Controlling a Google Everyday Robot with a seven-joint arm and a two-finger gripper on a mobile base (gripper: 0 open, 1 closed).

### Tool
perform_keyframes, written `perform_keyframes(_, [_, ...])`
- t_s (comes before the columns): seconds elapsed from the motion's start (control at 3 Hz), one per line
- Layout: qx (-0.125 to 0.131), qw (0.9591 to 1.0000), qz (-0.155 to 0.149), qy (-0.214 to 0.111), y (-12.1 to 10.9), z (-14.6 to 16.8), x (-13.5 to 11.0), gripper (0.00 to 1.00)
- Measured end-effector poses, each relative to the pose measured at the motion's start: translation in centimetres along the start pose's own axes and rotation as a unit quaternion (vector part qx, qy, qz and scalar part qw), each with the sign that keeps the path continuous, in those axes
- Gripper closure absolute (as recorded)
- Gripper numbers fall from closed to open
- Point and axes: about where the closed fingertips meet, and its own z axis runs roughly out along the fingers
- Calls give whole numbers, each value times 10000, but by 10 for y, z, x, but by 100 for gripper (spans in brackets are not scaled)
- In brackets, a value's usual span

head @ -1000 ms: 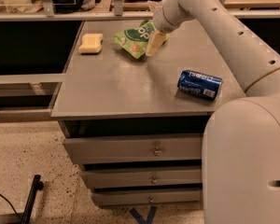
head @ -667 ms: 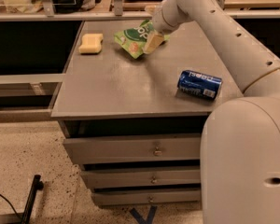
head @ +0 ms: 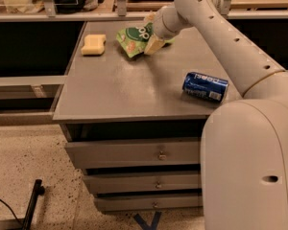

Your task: Move green rice chip bag near pepsi can

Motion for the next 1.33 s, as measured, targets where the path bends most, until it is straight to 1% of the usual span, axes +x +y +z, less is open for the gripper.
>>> perform_keyframes(0.33, [-37, 10000, -38, 16, 2, 4, 0, 46])
perform_keyframes(1.0, [-141, 9997, -148, 124, 6, 6, 0, 93])
perform_keyframes(1.33, [-177, 9996, -157, 142, 5, 1, -2, 100])
